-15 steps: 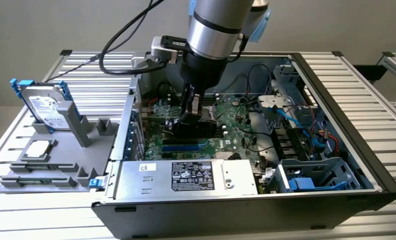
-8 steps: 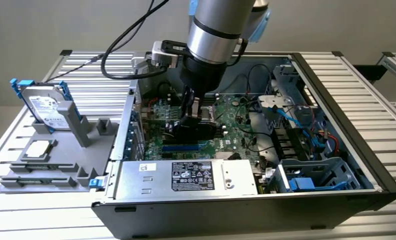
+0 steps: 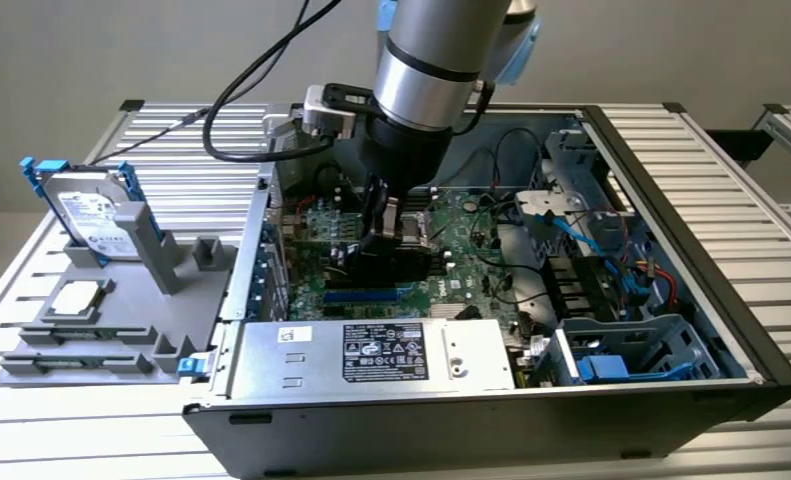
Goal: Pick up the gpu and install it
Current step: 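Insert the gpu into the slot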
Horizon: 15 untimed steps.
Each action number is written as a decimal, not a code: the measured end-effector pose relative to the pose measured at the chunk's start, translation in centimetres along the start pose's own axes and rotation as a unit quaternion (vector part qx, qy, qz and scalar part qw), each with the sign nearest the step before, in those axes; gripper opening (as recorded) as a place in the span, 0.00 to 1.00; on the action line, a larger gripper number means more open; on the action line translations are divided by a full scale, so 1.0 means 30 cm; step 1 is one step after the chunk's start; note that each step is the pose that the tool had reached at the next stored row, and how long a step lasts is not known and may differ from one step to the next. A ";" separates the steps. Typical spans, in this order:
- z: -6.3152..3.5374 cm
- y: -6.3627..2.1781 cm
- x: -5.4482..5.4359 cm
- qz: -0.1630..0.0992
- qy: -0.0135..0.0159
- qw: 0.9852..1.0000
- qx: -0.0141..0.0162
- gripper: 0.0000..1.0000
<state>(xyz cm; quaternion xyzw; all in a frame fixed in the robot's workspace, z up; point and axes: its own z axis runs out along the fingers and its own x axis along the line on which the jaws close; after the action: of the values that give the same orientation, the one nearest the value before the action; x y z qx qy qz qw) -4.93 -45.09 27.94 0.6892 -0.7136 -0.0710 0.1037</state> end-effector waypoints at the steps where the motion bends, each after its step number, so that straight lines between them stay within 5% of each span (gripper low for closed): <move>1: 0.001 0.000 0.000 0.000 0.000 1.000 0.000 0.27; 15: 0.018 0.001 0.003 -0.002 0.001 1.000 0.000 0.27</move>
<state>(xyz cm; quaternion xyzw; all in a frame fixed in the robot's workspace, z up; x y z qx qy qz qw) -5.10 -45.19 27.43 0.6907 -0.7121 -0.0710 0.1040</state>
